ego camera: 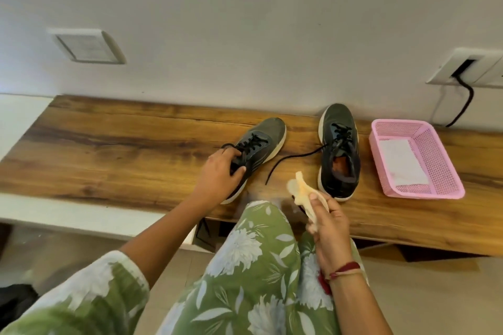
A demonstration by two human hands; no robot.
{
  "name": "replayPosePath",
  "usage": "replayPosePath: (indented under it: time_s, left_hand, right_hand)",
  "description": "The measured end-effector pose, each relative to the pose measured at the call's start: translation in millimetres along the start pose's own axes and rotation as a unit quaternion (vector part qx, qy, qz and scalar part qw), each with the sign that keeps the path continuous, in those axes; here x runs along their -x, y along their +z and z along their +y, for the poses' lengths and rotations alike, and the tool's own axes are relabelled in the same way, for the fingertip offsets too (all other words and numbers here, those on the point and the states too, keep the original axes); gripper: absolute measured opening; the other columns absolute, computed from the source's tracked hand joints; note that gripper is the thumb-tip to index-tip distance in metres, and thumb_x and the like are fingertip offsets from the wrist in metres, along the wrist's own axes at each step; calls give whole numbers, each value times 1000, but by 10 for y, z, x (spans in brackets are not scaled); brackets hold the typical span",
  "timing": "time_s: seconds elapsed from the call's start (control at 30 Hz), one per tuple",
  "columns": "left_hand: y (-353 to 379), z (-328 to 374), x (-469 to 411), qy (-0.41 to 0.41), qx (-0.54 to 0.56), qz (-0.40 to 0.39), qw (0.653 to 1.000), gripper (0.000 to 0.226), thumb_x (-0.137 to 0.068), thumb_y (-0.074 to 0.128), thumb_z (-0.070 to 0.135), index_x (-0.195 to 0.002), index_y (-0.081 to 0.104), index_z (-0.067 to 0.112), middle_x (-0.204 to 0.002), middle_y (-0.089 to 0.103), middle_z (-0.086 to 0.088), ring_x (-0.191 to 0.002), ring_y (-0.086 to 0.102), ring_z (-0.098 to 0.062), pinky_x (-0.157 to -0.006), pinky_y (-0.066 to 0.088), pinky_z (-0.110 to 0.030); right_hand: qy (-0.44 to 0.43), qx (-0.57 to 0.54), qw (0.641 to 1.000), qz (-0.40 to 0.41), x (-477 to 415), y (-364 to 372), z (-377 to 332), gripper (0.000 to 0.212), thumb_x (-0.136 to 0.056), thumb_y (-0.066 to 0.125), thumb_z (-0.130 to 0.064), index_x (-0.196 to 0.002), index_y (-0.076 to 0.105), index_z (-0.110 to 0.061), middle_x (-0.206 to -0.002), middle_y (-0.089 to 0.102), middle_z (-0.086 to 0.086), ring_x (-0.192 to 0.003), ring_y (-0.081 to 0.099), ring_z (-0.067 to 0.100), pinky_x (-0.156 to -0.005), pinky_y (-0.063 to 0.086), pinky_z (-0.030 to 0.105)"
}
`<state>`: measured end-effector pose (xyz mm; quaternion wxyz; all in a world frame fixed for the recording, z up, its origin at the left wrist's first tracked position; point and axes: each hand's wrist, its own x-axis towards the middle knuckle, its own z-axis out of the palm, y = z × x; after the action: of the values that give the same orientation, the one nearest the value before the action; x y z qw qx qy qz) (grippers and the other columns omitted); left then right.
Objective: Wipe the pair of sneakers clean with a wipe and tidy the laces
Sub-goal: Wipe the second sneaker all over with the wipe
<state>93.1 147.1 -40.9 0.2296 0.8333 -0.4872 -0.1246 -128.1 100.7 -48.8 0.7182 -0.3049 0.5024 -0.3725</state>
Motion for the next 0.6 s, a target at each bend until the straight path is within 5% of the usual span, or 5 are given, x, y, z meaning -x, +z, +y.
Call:
replayPosePath:
  time_s: [0.2, 0.37, 0.6]
  left_hand:
    - [129, 87, -138, -113, -63, -53, 990, 50, -87, 58, 48, -120, 53, 11, -111, 63, -7, -98, 61, -25, -76, 51, -34]
    - [154, 201, -273, -181, -45, -102, 977, 52, -84, 61, 53, -117, 55, 13, -110, 63, -6, -102, 60, -26, -70, 46, -31]
    - [208, 129, -417, -241, 170, -133, 946, 46, -83, 70, 24, -126, 55, 14, -124, 61, -9, -114, 56, -28, -97, 46, -41]
  right_hand:
    - [-72, 50, 996, 34, 28, 21, 64, 31, -76, 68, 6, -95, 60, -18, -94, 65, 3, -79, 61, 12, -65, 51, 21]
    - [-79, 47, 995, 29, 50, 30, 57, 19, -78, 66, 4, -84, 66, -15, -77, 66, 0, -69, 60, 11, -59, 49, 16]
    - [-91, 30, 995, 23, -7, 48, 90, 23, -90, 51, 1, -101, 64, -14, -99, 63, 7, -77, 59, 14, -56, 51, 17]
